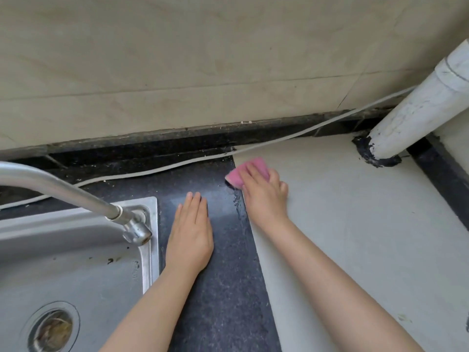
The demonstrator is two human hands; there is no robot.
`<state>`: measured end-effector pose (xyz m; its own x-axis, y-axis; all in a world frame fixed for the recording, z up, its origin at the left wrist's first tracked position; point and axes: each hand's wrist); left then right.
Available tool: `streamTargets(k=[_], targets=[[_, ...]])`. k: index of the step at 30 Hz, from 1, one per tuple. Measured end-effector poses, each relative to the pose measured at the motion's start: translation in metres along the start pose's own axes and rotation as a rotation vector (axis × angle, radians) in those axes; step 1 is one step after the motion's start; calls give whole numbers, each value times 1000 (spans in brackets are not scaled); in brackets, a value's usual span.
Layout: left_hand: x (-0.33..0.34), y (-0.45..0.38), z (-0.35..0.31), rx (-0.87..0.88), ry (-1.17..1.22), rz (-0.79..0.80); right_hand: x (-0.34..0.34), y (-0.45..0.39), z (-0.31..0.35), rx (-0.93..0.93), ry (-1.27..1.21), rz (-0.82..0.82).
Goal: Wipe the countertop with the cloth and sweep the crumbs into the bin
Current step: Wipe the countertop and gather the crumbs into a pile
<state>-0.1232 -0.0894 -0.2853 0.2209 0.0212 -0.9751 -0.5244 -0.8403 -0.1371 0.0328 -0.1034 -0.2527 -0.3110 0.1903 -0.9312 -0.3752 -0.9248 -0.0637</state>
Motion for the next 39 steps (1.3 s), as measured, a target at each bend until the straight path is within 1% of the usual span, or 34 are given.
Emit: streamTargets(k=[1, 3, 7, 9, 11, 13, 15, 17, 19, 20, 21, 23, 26, 27, 29, 32, 34, 35, 36, 38, 39], targets=[[2, 1, 0, -2, 5, -1, 7, -8, 2, 22, 4, 28], [1, 1, 2, 5, 13, 0, 8, -20, -3, 121, 35, 15], [-2, 3, 2, -5, 43, 34, -10, -18, -51, 311, 85, -10], [-5, 5, 2, -38, 83, 58, -25, -6, -86, 430, 93, -28], [-9, 5, 0, -47, 85, 48, -38, 19, -117, 526, 105, -59], [-13, 4, -7, -17, 37, -1, -43, 54, -136, 547, 137, -109], [-15, -1, -16, 19, 19, -50, -42, 84, -140, 470, 107, -173], [-13, -12, -32, 72, 27, -93, -43, 92, -139, 342, 84, -263], [-7, -22, -51, 129, 67, -100, -50, 72, -140, 206, 62, -372], [-3, -28, -63, 158, 92, -103, -59, 54, -139, 145, 28, -390], [1, -34, -74, 180, 111, -99, -68, 32, -141, 108, -10, -370], [11, -44, -97, 212, 121, -57, -77, -12, -151, 92, -61, -220], [21, -57, -122, 252, 69, 9, -77, -59, -175, 33, 5, 50], [24, -59, -127, 258, 49, 31, -74, -65, -179, 15, 48, 115], [29, -58, -134, 265, 24, 52, -71, -65, -187, 5, 89, 191], [31, -55, -134, 266, 35, 48, -71, -41, -191, -13, 26, 235], [30, -55, -133, 258, 48, 49, -76, -18, -195, 16, -15, 246], [30, -56, -134, 255, 56, 46, -77, -2, -197, 11, -55, 219], [30, -55, -135, 250, 68, 49, -79, 15, -197, -24, -84, 155], [29, -54, -137, 238, 93, 48, -81, 45, -202, -110, -71, 37], [29, -54, -137, 235, 100, 37, -84, 57, -207, -147, -75, 25]])
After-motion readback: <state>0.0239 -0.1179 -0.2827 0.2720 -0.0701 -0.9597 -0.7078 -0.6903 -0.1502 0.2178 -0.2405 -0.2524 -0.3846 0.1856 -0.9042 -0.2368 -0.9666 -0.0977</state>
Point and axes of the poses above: each hand's wrist, its own y-axis away from the middle knuckle, its own x-axis out of the palm, z = x × y, and after that the axes turned 4 degrees about -y, right-handed
